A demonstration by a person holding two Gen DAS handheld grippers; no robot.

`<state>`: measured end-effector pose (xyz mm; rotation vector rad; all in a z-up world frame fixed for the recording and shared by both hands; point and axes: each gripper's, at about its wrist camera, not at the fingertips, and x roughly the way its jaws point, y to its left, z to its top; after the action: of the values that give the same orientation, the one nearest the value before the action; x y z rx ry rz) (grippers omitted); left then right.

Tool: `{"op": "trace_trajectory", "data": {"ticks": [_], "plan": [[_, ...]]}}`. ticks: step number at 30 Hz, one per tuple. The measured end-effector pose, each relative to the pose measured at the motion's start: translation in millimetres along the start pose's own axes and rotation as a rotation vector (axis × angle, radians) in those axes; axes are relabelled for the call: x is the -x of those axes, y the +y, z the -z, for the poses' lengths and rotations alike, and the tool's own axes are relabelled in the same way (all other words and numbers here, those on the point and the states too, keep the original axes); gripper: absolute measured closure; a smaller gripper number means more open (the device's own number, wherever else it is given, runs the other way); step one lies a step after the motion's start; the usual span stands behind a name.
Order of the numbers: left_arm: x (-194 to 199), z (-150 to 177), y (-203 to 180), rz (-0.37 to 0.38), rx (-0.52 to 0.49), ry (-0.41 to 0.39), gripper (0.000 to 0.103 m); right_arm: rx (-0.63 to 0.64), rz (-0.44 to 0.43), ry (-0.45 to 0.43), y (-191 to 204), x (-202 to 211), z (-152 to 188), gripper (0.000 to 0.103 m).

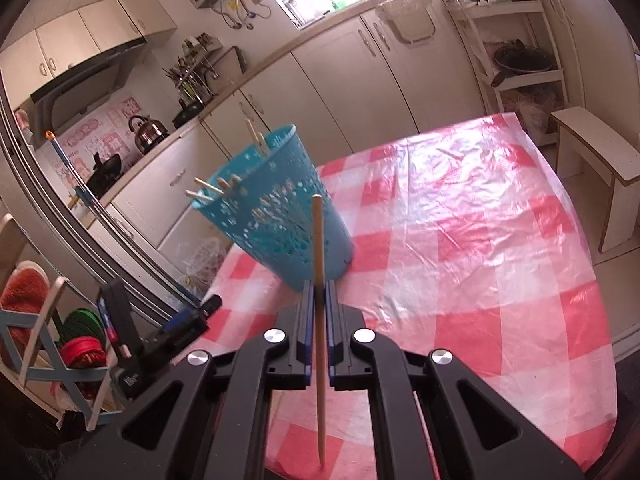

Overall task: Organize utensils
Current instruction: 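Carry the stick in the right gripper over the teal basket and release it, then lower both grippers back toward the loose sticks beside the basket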

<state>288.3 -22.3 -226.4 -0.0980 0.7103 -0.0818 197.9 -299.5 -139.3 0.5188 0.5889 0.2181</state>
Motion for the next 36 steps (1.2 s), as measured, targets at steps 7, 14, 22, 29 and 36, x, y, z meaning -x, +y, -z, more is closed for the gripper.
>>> {"op": "trace_trajectory", "data": {"ticks": [7,14,22,29,36], "plan": [[-2.5,0.1,-3.8,-0.008,-0.02,0.014,0.024,0.036,-0.086,-0.1,30.6,5.8,-38.1,0.097],[-4.8,-0.5,0.3,0.004,-0.001,0.03,0.024,0.084,-0.096,-0.122,42.2,5.6,-50.9,0.098],[-6.1,0.1,1.6,0.004,0.011,0.036,0.024,0.0,0.046,0.162,12.2,-43.4,-22.3,0.079],[-6.9,0.9,1.7,0.01,0.015,0.046,0.024,-0.199,0.269,0.182,-38.6,-94.0,-3.2,0.058],[-10.8,-1.0,8.8,0.029,0.054,0.066,0.024,-0.052,0.474,0.204,-24.8,-152.8,-17.3,0.058]]}}
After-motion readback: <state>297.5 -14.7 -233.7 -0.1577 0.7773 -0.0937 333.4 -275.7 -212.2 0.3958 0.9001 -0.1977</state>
